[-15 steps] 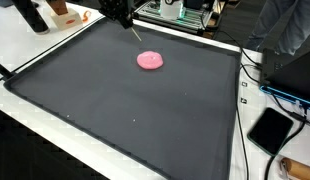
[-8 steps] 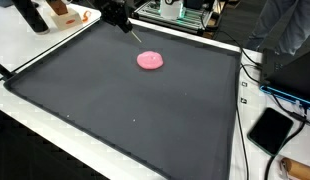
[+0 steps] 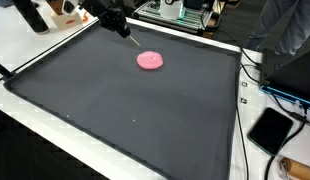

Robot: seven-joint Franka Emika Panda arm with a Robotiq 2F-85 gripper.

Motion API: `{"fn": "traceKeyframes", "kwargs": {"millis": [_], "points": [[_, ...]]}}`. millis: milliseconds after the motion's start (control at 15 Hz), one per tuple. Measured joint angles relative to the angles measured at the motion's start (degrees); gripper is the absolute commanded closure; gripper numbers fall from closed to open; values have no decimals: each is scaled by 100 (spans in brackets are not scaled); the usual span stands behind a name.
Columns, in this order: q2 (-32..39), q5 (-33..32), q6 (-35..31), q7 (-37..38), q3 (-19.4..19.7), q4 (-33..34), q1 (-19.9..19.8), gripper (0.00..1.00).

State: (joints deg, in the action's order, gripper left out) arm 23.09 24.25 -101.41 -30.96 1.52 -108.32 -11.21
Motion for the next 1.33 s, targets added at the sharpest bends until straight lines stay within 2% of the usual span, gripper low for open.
{"fn": "traceKeyframes", "kwargs": {"millis": [533,1333], "points": [[442,0,21,163,-11,427,-28,97],[736,-138,21,966,-149,1132,143,97]]}}
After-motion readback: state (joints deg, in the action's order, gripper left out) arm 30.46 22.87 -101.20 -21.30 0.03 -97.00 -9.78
